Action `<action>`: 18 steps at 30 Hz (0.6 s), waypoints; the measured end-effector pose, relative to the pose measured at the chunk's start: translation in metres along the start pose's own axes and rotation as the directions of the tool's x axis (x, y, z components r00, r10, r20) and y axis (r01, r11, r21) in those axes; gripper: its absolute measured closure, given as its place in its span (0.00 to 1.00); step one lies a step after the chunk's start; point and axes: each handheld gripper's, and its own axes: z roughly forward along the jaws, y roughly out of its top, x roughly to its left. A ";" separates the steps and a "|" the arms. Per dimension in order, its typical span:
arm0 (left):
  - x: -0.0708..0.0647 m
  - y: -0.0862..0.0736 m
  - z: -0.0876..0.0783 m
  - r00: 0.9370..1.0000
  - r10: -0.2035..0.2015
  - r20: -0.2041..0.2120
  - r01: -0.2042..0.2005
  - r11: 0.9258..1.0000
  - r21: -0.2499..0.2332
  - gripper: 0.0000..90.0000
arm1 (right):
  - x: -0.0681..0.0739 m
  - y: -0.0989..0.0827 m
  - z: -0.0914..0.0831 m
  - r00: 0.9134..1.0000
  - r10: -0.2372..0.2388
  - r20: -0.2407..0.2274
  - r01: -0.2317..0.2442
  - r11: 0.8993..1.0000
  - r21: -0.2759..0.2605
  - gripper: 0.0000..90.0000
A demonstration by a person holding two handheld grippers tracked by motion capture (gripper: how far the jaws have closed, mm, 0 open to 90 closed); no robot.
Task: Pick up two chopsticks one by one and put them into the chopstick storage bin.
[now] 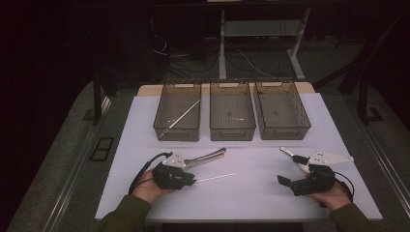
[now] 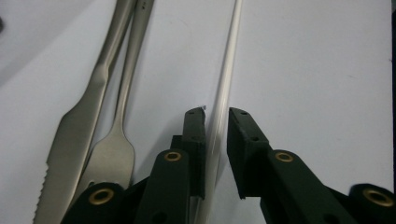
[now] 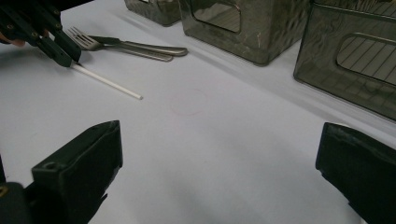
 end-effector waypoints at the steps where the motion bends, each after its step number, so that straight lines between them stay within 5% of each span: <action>1: 0.000 0.000 0.001 1.000 -0.002 -0.004 0.002 1.000 0.006 0.87 | 0.000 0.000 0.000 1.000 -0.002 0.001 0.002 1.000 -0.003 0.01; 18: -0.002 -0.001 0.001 1.000 0.003 0.002 -0.003 1.000 0.009 0.93 | 0.000 0.000 0.000 1.000 -0.003 -0.002 0.003 1.000 -0.001 0.01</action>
